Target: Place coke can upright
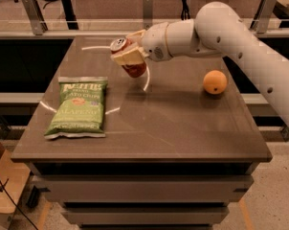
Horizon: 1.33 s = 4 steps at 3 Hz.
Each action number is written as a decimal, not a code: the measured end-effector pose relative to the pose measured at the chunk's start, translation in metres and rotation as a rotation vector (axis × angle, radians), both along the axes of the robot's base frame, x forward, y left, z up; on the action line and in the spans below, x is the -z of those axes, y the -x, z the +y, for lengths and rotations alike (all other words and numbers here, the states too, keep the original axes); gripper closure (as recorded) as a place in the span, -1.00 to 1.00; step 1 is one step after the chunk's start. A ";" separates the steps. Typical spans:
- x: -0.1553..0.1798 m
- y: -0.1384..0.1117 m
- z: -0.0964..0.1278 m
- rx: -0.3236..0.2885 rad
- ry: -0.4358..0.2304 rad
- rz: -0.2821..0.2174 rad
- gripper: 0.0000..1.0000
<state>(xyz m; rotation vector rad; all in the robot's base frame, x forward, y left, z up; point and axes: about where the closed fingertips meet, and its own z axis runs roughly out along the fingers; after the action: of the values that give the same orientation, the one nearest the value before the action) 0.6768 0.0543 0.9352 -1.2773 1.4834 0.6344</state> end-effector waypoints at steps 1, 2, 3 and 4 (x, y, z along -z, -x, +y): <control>-0.003 0.005 0.006 -0.003 -0.080 0.003 1.00; -0.003 0.005 0.004 0.013 -0.166 0.038 0.66; 0.003 0.003 -0.001 0.038 -0.244 0.097 0.19; 0.009 0.000 -0.006 0.059 -0.287 0.140 -0.27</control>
Offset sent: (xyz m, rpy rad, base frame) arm -0.0031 -0.0071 0.0040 0.2764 0.0831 -0.0444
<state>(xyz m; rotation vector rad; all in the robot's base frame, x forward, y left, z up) 0.6771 0.0485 0.9259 -0.9816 1.4756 0.8774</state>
